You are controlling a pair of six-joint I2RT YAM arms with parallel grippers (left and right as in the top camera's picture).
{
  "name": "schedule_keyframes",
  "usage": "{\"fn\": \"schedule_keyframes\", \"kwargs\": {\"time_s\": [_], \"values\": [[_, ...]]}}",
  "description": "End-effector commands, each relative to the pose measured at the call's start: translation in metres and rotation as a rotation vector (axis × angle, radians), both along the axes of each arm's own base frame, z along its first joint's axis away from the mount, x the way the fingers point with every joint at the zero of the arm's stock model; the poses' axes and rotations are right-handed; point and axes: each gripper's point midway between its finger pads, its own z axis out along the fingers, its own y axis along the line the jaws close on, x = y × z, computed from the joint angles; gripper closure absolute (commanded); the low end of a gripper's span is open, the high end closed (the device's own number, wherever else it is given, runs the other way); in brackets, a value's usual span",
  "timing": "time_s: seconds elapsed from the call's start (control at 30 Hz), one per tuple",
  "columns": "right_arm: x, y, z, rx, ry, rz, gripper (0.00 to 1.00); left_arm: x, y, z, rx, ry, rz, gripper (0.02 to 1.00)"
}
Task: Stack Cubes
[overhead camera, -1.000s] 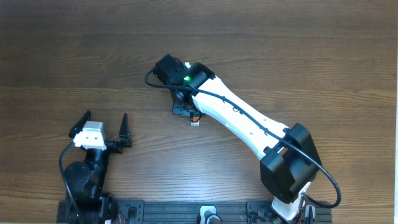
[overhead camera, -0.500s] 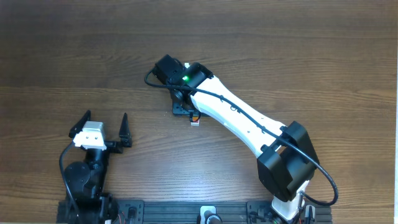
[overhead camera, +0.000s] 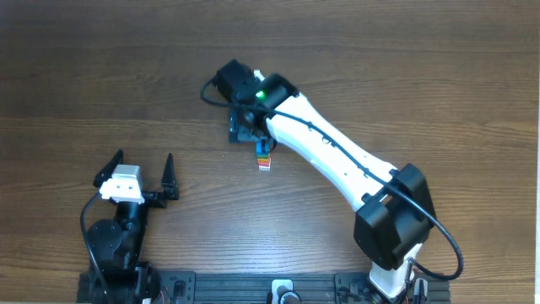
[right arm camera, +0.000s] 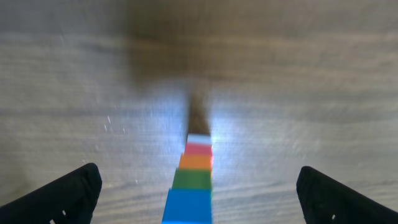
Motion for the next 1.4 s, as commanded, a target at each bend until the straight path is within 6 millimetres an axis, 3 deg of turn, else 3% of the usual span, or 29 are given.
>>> {"fn": "schedule_keyframes", "kwargs": {"time_s": [0.03, 0.13, 0.33, 0.43, 0.6, 0.77, 1.0, 1.23, 1.4], "values": [[0.043, -0.029, 0.049, -0.005, -0.148, 0.017, 0.009, 0.000, -0.002, -0.001, 0.014, -0.003, -0.013, 0.018], [0.061, -0.062, 0.073, 0.004, -0.201, -0.017, 0.007, 0.000, -0.002, -0.001, 0.014, -0.003, -0.013, 0.020], [0.076, -0.159, 0.124, -0.027, -0.315, -0.103, 0.007, 0.000, -0.002, -0.001, 0.014, -0.003, -0.013, 0.018], [0.065, -0.212, 0.136, -0.097, -0.389, -0.140, 0.009, 0.000, -0.002, -0.001, 0.014, -0.003, -0.013, 0.018], [0.033, -0.251, 0.130, -0.097, -0.536, -0.187, 0.007, 0.000, -0.002, -0.001, 0.014, -0.003, -0.013, 0.020], [-0.005, -0.264, 0.123, -0.080, -0.699, -0.159, 0.007, 0.000, -0.002, -0.001, 0.014, -0.003, -0.013, 0.018], [-0.052, -0.259, 0.111, -0.006, -0.969, -0.148, 0.007, 0.000, -0.002, -0.001, 0.014, -0.003, -0.013, 0.018], [-0.084, -0.255, 0.094, 0.050, -1.183, -0.129, 0.009, 0.000, -0.002, -0.001, 0.014, -0.003, -0.013, 0.018], [-0.093, -0.250, 0.083, 0.072, -1.235, -0.108, 0.007, 0.000, -0.002, -0.001, 0.014, -0.003, -0.013, 0.018]]}}
